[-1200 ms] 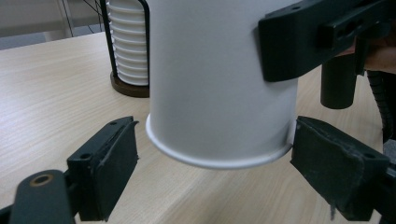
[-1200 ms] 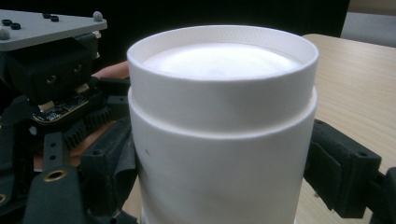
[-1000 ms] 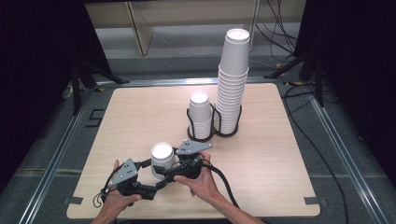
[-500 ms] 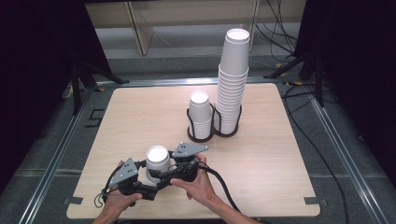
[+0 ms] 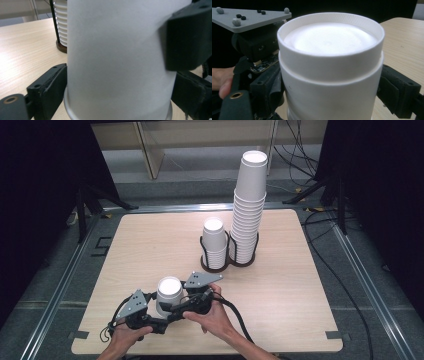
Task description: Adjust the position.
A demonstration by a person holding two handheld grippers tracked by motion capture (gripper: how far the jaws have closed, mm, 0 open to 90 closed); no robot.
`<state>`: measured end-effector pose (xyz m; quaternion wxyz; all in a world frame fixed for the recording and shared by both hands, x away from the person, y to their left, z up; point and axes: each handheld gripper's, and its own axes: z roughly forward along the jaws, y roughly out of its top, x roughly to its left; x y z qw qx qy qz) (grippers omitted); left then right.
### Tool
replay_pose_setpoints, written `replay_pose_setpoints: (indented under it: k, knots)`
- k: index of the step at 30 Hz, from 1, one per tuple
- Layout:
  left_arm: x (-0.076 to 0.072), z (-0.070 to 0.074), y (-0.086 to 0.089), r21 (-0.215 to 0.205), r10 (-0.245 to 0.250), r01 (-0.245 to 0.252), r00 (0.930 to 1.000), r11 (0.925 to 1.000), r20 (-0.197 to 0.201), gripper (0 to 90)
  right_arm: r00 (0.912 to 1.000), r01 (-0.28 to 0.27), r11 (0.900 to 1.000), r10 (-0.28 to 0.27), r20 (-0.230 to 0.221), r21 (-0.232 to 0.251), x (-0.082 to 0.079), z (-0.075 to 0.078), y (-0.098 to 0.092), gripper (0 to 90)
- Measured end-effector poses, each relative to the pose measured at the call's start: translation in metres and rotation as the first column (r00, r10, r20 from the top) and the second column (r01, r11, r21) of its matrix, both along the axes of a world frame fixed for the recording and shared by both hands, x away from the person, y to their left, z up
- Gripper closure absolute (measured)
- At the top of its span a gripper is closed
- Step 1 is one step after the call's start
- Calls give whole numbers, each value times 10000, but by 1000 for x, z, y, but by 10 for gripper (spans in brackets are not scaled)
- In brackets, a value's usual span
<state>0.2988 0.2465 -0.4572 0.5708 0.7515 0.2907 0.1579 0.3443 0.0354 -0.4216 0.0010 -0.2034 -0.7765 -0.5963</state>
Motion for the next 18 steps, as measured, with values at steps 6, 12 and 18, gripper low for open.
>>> replay_pose_setpoints:
  k: [6, 12, 18]
  knots:
    - [-1, -1, -2, 253, -279, 269, 9989, 9993, 372, 96, 9998, -174, 9980, 182, 122, -601, 1, 17, -6, 152]
    - [-2, 1, -4, 1166, -568, 474, 9953, 9920, 789, 98, 9948, -938, 9879, 980, 282, -1233, 6, 28, -12, 153]
    - [-3, -2, -6, 1808, -891, 753, 9936, 9806, 695, 100, 9882, -1309, 9685, 1447, 511, -2119, 7, 34, -15, 154]
